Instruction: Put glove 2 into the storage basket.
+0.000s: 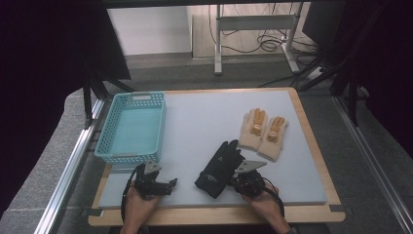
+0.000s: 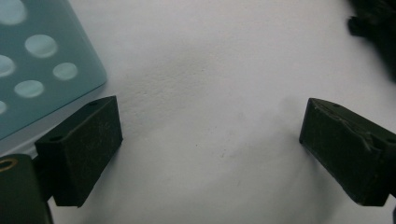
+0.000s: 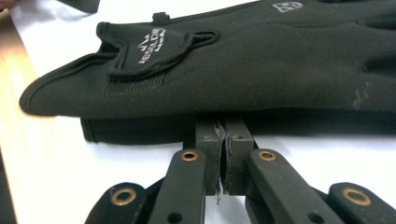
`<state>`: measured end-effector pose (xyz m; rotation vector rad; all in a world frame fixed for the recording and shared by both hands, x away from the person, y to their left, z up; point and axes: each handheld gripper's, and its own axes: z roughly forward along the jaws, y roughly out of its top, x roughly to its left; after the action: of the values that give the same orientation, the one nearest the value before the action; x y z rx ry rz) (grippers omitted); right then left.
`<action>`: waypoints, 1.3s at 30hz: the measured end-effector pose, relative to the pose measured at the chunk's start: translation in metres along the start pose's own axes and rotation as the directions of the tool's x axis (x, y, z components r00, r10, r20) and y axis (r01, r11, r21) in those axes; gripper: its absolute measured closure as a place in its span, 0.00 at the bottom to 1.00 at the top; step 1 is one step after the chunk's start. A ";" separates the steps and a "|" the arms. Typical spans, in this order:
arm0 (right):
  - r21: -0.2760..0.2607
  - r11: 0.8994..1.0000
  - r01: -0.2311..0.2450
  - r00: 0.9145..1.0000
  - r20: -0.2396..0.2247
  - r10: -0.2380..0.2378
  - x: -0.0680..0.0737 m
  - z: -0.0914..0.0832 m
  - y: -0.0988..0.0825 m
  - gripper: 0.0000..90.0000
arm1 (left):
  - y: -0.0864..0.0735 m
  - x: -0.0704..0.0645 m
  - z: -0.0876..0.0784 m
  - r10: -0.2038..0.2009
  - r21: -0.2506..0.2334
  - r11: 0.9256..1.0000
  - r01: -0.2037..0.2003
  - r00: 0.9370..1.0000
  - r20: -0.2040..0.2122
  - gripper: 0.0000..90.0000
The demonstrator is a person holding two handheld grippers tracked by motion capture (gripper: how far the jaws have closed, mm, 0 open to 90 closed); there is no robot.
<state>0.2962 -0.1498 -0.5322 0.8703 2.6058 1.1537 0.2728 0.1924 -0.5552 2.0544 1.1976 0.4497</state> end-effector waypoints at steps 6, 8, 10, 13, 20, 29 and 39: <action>0.002 1.000 0.023 1.000 0.010 -0.023 0.007 0.013 0.011 0.93 | 0.000 0.000 0.000 -0.006 -0.004 1.000 0.006 1.000 -0.001 0.07; -0.001 1.000 0.020 1.000 0.001 -0.020 0.007 0.017 0.014 0.92 | 0.000 -0.001 0.000 -0.006 -0.004 1.000 0.006 1.000 -0.001 0.07; -0.003 1.000 0.023 1.000 -0.006 -0.023 0.006 0.016 0.013 0.90 | 0.000 -0.001 0.000 -0.006 -0.004 1.000 0.006 1.000 -0.001 0.07; -0.005 1.000 0.029 1.000 0.009 -0.029 0.004 0.009 0.010 0.86 | 0.000 -0.001 0.000 -0.006 -0.004 1.000 0.006 1.000 -0.002 0.07; -0.039 0.999 -0.007 0.996 0.088 0.010 -0.018 -0.023 -0.002 0.72 | 0.000 -0.001 0.000 -0.003 0.000 1.000 0.003 1.000 -0.005 0.07; -0.059 0.994 -0.090 0.966 0.240 0.102 -0.059 -0.059 -0.029 0.47 | 0.002 -0.002 0.001 -0.005 0.010 1.000 0.005 1.000 -0.008 0.07; -0.052 0.988 -0.145 0.906 0.394 0.154 -0.091 -0.074 -0.055 0.25 | -0.001 0.000 0.000 -0.007 -0.015 1.000 0.007 1.000 0.000 0.07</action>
<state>0.3190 -0.2775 -0.5283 1.1791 2.2243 0.9177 0.2720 0.1923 -0.5564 2.0375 1.1976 0.4543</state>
